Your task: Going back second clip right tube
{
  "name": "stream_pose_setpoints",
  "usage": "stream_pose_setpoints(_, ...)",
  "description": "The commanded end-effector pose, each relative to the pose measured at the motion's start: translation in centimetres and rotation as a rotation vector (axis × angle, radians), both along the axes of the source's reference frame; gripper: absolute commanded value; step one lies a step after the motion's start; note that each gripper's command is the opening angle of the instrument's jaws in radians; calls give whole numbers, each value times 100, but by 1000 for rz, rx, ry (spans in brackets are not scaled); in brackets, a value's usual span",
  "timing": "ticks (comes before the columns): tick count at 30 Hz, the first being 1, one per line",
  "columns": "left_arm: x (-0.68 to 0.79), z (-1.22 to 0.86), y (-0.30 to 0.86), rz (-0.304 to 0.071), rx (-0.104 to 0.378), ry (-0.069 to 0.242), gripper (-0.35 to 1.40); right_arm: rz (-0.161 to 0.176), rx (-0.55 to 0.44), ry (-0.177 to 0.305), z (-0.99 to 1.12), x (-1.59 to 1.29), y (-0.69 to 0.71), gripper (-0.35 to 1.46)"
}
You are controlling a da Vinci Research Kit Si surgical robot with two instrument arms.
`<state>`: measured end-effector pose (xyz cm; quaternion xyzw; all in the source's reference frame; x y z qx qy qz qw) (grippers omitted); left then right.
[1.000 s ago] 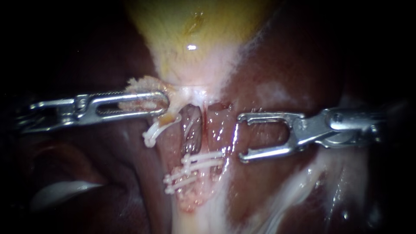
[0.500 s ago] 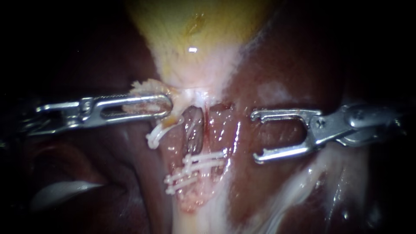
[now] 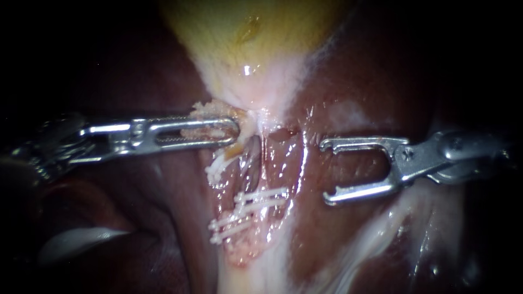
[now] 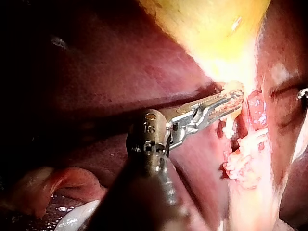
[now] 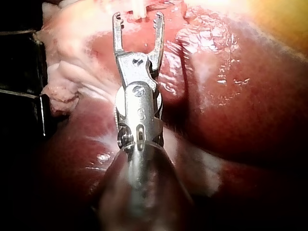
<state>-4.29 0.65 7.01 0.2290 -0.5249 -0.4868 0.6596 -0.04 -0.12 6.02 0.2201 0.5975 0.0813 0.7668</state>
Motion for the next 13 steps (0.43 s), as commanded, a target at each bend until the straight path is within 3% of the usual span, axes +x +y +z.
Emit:
stream_pose_setpoints(1,-1,1,0,1,6,0,-35,1,1,2,0,0,0,50)
stream_pose_setpoints(13,-7,7,-2,9,12,1,-35,4,-4,11,-9,-3,4,50)
